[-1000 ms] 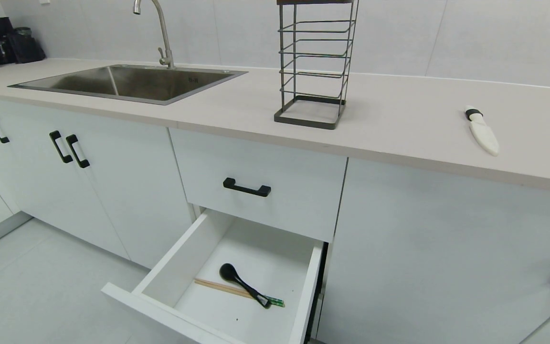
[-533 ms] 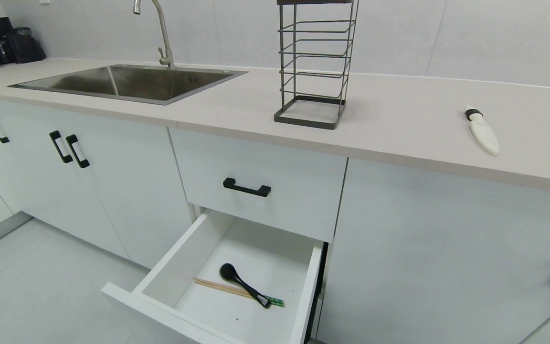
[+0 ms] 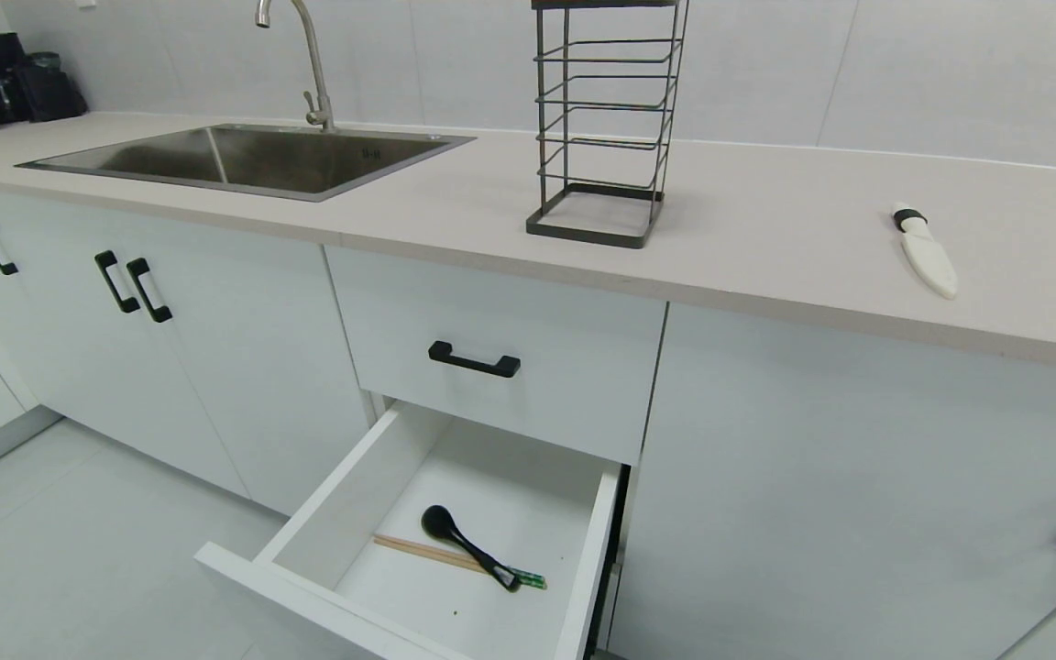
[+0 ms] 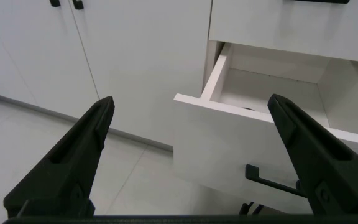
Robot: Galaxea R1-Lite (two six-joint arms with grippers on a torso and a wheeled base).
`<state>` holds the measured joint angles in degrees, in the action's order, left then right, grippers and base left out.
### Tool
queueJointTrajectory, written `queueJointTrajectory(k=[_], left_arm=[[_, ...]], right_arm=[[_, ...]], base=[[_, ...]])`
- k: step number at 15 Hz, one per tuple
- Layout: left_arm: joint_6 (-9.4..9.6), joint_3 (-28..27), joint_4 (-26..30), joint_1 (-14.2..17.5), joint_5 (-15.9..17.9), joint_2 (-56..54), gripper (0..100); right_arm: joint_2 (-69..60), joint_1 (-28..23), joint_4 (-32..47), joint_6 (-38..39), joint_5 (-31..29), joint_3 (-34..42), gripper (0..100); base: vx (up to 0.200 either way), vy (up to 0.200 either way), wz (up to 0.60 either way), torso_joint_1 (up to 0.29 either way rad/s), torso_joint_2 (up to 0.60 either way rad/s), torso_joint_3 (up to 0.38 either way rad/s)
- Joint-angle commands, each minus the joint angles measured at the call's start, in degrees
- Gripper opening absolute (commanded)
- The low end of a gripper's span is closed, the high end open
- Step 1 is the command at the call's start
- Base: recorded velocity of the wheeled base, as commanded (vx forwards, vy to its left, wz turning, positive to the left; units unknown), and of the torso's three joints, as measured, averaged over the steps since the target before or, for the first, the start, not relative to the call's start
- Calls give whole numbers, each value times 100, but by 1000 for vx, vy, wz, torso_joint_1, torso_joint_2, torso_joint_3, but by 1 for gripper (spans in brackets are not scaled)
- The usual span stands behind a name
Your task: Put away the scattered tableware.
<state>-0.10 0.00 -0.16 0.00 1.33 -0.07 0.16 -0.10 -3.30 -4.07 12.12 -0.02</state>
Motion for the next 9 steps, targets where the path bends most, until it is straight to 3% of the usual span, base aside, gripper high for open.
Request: queueJointTrajectory(k=[1, 4, 7, 9], left_arm=[[1, 0, -2, 0, -1, 7, 100], [1, 0, -2, 0, -1, 7, 100], [1, 0, -11, 0, 8, 7, 100], [10, 0, -11, 0, 8, 7, 100]], right_arm=[[-16, 1, -4, 12, 1, 2, 100], [-16, 1, -4, 565, -131, 2, 100], [-16, 1, 14, 565, -412, -6, 100], [-16, 1, 251, 592, -1141, 2, 100]], base=[[0, 0, 0, 0, 0, 0], [0, 0, 0, 0, 0, 0], [0, 0, 0, 0, 0, 0], [0, 0, 0, 0, 0, 0]])
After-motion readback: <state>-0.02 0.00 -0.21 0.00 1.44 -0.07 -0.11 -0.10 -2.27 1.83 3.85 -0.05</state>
